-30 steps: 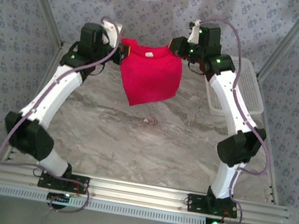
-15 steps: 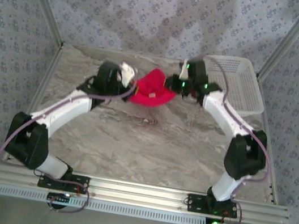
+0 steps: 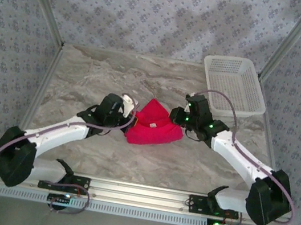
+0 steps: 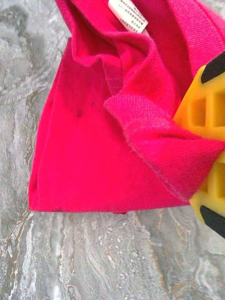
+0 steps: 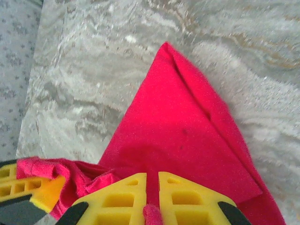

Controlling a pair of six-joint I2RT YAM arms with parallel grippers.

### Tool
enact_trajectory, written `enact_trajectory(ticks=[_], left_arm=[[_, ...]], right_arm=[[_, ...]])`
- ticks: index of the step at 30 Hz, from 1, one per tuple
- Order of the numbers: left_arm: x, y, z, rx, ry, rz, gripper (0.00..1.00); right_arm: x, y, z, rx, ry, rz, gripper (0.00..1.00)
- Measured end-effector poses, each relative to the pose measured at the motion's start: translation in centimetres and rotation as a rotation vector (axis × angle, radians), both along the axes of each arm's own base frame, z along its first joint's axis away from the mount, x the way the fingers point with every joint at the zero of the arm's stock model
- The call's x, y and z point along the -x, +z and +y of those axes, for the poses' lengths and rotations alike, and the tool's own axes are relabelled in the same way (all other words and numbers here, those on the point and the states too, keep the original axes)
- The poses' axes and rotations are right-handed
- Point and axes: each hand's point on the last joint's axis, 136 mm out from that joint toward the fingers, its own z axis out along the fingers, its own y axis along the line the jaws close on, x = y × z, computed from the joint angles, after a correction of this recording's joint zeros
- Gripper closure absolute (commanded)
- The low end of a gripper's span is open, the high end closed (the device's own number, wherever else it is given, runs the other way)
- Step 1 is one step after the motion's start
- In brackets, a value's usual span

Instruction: Fold the inside-out t-shirt

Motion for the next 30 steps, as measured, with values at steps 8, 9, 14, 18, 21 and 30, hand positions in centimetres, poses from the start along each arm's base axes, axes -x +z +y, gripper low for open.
enact_trajectory(ticks=[8, 9, 14, 18, 21, 30], left_arm=[[-6.8, -3.0, 1.9, -0.041, 0.135, 0.077, 1.0], [-7.6, -3.1, 2.3, -0.041, 0.152, 0.083, 1.0], [-10.4, -3.6, 3.9, -0.039, 0.217, 0.1, 1.0], [-10.7, -5.4, 5.0, -0.049, 0.262, 0.15, 1.0], [-10.5, -6.5, 6.3, -0.052, 0.299, 0.184, 1.0], [-10.4, -3.5, 6.6, -0.031, 0.302, 0.148, 1.0]], right_arm=[[-7.8, -3.2, 0.0, 0.03, -0.047, 0.082, 1.0], [-9.0, -3.3, 0.7, 0.026, -0.036, 0.081, 1.0], [-14.2, -3.4, 4.3, 0.004, 0.021, 0.063, 1.0], [-17.1, -6.2, 5.9, 0.018, 0.039, 0.102, 1.0], [-18.1, -9.5, 6.5, 0.034, 0.043, 0.159, 1.0], [-15.8, -9.4, 5.3, 0.042, 0.037, 0.221, 1.0]])
